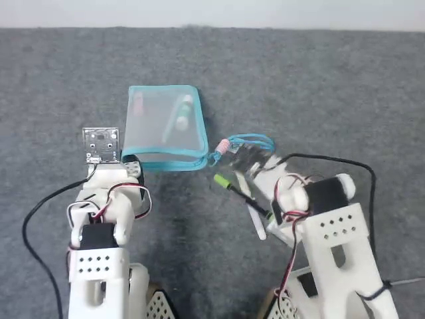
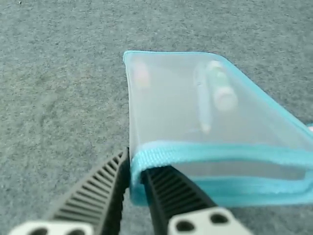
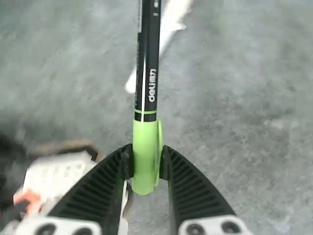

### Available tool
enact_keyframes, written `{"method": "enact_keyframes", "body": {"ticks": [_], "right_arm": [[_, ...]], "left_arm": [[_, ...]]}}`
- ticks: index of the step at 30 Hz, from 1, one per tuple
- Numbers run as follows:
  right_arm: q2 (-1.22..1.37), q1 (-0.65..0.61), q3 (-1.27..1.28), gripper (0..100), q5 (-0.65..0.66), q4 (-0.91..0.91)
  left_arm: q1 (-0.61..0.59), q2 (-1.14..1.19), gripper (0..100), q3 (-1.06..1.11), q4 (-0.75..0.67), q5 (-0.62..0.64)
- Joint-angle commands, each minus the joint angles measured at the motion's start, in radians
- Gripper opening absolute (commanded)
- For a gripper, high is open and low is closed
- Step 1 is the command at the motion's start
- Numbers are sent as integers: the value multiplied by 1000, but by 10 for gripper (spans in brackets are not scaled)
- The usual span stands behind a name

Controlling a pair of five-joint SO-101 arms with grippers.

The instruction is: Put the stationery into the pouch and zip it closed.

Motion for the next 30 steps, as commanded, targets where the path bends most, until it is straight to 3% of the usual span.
{"method": "enact_keyframes", "body": {"ticks": [1, 7, 15, 26, 30], "right_arm": [[-33, -35, -66, 7, 28, 35], [-22, -77, -170, 7, -77, -19], [82, -295, -267, 7, -224, -30], [461, -292, -466, 7, -310, -101], [581, -271, -569, 7, -354, -101]], "left_arm": [[5, -23, 11, -48, -9, 18], [5, -23, 11, -48, -9, 18], [60, -21, 11, -47, -3, 20], [66, -23, 11, -47, -6, 17], [140, -23, 11, -39, -2, 15]]}}
